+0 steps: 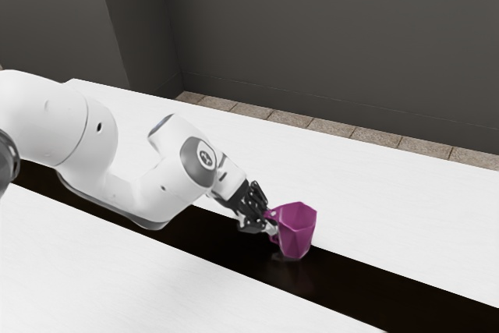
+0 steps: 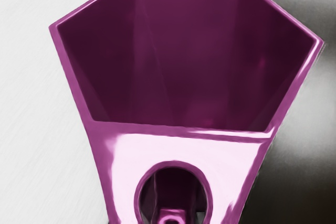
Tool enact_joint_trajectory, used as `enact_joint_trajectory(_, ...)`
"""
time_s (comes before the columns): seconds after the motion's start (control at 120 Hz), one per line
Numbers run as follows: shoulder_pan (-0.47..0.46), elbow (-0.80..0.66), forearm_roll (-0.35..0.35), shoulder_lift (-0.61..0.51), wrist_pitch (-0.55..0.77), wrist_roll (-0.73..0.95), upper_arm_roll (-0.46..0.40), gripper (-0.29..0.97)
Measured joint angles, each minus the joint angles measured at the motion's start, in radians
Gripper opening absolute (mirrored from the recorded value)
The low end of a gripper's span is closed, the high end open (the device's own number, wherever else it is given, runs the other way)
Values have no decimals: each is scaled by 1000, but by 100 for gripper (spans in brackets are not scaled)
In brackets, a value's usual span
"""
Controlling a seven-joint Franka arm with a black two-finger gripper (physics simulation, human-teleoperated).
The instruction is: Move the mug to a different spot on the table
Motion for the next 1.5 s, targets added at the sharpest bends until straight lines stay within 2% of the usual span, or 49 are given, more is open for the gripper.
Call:
enact_joint_trajectory(0.183, -1, 1, -77, -10, 25, 13, -27, 3)
enact_joint_trajectory(0.3, -1, 1, -213, -31, 38, 44, -39, 2)
enact_joint_trajectory(0.392, 12, -6, -277, -63, 47, 70, -38, 2)
enact_joint_trajectory(0.717, 195, -220, -393, -275, 93, 134, -31, 2)
enact_joint_trajectory(0.8, 235, -260, -464, -310, 114, 146, -31, 2)
enact_joint_trajectory(0.992, 319, -289, -691, -342, 226, 166, -30, 2)
enact_joint_trajectory(1.1, 359, -323, -775, -347, 274, 174, -30, 2)
enact_joint_trajectory(1.375, 399, -337, -847, -293, 324, 189, -29, 2)
enact_joint_trajectory(1.5, 351, -310, -850, -249, 328, 195, -29, 2)
